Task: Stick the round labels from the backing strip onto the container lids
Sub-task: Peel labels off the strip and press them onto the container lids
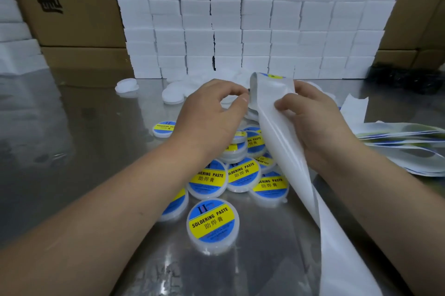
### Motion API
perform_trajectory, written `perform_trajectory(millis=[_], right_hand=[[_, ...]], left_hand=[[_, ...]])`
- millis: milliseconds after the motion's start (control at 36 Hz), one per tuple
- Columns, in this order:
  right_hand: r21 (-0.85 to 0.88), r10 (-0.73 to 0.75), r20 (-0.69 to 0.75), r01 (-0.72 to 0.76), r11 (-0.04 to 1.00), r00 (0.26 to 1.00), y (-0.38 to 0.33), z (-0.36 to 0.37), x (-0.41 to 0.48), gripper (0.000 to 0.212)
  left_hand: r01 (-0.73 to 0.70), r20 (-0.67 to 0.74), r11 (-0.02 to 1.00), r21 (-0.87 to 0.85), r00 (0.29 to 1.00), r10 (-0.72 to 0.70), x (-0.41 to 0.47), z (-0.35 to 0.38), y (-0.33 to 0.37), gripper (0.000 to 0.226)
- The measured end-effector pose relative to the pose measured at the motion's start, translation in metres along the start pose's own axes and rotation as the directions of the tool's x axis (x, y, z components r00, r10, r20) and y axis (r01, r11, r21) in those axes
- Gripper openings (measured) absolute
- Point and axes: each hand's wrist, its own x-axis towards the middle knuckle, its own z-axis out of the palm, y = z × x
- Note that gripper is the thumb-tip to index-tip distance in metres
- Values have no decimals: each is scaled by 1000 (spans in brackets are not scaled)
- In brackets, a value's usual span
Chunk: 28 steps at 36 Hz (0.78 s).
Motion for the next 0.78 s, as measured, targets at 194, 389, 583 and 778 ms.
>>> perform_trajectory(millis=[194, 389, 583, 778], right_hand=[[-143, -54, -227, 22, 989, 972, 1, -6, 3, 38], [-149, -72, -288, 30, 988, 955, 3, -6, 3, 30], [-55, -14, -257, 0, 998, 966, 5, -4, 1, 24], [-9, -17, -215, 15, 1000, 976, 6, -6, -3, 22]], left_hand=[[209, -99, 978, -20, 973, -209, 28, -12, -9, 19], [350, -127, 906, 241, 936, -328, 85, -27, -55, 37], [308, 96, 762, 570, 896, -434, 115, -18, -108, 40], [106, 242, 590, 800, 844, -479, 152, 14, -138, 67]])
